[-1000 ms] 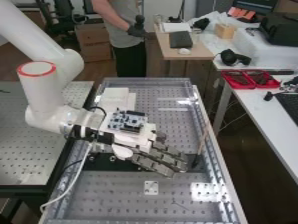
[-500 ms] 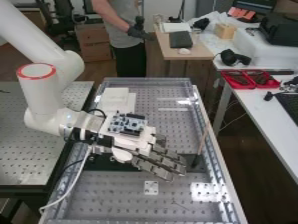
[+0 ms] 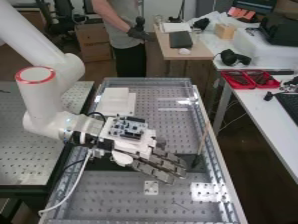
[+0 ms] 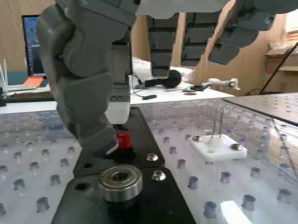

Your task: Grab the pcb board and place it in the clear container

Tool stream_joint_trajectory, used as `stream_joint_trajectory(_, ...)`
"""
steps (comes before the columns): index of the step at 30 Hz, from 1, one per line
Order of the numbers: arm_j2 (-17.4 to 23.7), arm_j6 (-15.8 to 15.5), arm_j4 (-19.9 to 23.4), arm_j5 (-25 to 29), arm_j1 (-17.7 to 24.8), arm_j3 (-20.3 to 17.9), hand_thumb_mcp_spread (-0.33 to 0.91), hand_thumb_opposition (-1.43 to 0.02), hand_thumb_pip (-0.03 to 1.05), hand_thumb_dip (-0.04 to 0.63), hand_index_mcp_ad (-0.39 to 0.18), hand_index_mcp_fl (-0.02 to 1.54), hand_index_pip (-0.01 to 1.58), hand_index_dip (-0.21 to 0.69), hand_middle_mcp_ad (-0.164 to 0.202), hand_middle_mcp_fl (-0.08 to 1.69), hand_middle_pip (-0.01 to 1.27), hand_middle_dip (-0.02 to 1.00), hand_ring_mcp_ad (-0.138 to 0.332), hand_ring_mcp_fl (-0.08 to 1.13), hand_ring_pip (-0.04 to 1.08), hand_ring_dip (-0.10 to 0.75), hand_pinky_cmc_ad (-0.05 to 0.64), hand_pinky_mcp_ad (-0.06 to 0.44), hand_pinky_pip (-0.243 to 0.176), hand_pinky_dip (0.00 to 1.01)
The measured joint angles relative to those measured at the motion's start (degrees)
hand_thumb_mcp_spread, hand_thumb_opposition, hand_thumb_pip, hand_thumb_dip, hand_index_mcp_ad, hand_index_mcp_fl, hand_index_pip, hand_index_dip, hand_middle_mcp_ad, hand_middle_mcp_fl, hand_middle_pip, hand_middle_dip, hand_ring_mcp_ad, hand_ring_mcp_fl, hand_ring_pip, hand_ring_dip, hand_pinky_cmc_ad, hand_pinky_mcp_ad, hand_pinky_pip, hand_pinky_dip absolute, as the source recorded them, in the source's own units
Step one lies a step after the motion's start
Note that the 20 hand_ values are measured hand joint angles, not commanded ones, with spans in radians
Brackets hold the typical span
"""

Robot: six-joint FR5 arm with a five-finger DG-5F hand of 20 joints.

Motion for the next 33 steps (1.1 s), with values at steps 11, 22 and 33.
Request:
stream_joint_trajectory(11, -0.8, -1.1, -1.5, -1.7, -0.8, 1.9, 0.67, -0.84, 0.41, 0.304, -0.22, 0.23, 1.49, 0.417, 0.058, 0.14, 0.13, 0.17, 0.103, 0.05, 0.11, 0.042, 0.26, 0.141, -0.042, 0.15)
stream_joint_trajectory(22, -1.7, -1.6, -2.9, -2.8, -1.1, 3.2, 0.68, -0.84, 0.41, 0.304, -0.223, 0.26, 1.49, 0.417, 0.058, 0.14, 0.13, 0.17, 0.101, 0.05, 0.11, 0.042, 0.258, 0.141, -0.042, 0.15)
stream_joint_trajectory(33, -2.2, -1.3, -3.3, -2.8, -1.1, 3.6, 0.68, -0.84, 0.42, 0.304, -0.223, 0.26, 1.49, 0.417, 0.058, 0.14, 0.13, 0.18, 0.103, 0.05, 0.11, 0.051, 0.265, 0.145, -0.042, 0.15)
